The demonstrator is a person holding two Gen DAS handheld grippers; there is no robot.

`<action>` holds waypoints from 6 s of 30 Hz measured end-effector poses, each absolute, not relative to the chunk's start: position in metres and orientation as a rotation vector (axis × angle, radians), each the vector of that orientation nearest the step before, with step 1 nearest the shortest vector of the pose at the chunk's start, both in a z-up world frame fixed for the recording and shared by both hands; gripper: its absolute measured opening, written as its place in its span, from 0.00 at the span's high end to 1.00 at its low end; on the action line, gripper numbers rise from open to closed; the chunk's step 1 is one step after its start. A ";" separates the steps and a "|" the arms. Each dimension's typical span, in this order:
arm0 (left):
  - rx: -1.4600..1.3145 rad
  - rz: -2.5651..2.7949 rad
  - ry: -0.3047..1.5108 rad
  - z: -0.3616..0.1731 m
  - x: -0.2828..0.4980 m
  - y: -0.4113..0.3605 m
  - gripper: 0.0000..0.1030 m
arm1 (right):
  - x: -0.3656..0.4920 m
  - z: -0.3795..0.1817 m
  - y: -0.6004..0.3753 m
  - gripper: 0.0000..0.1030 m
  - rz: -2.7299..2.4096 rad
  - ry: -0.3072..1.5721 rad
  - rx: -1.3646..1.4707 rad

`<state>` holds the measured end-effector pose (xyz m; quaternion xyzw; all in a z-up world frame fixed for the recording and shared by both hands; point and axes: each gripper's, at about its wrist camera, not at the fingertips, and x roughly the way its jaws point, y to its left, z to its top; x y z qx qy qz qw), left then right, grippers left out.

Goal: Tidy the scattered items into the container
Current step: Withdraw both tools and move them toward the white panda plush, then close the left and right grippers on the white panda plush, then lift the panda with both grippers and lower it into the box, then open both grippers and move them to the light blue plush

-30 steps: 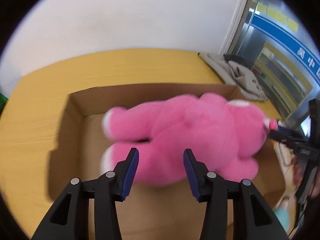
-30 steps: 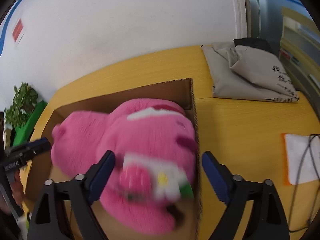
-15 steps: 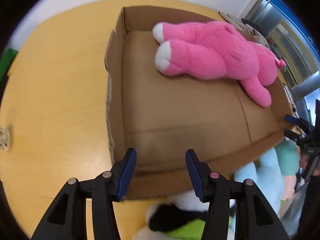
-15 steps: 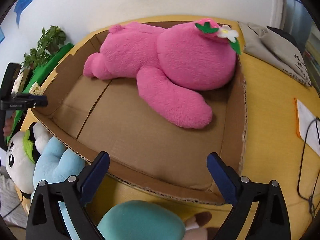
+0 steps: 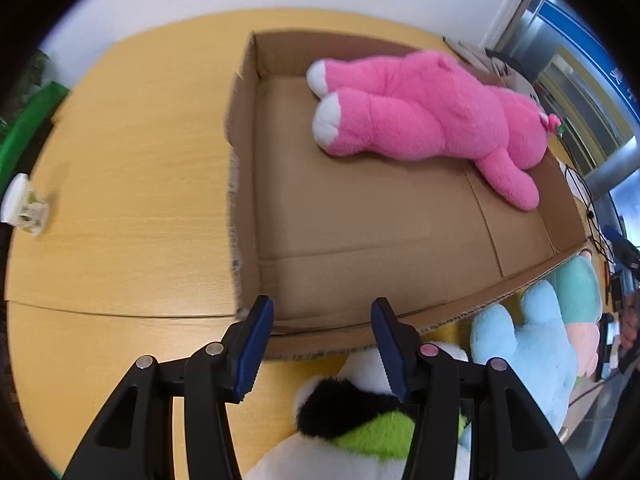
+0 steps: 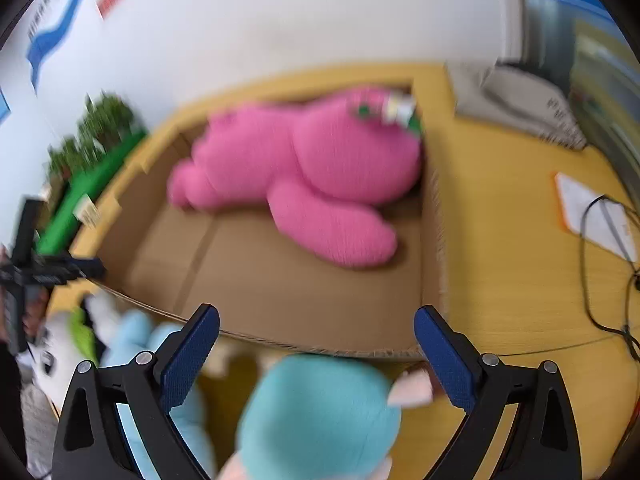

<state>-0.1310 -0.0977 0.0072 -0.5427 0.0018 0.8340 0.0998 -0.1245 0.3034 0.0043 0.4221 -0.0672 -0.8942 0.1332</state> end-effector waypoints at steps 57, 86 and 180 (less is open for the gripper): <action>-1.164 2.447 -0.315 0.005 0.027 -0.183 0.22 | 0.070 -0.028 0.073 0.00 -2.195 -0.161 0.922; -1.092 2.180 -0.610 -0.033 0.026 -0.187 0.31 | 0.025 -0.065 -0.002 0.12 -2.212 0.250 0.948; -0.939 2.696 -0.330 0.064 -0.030 -0.136 0.25 | -0.079 0.061 0.135 0.00 -2.320 0.328 0.707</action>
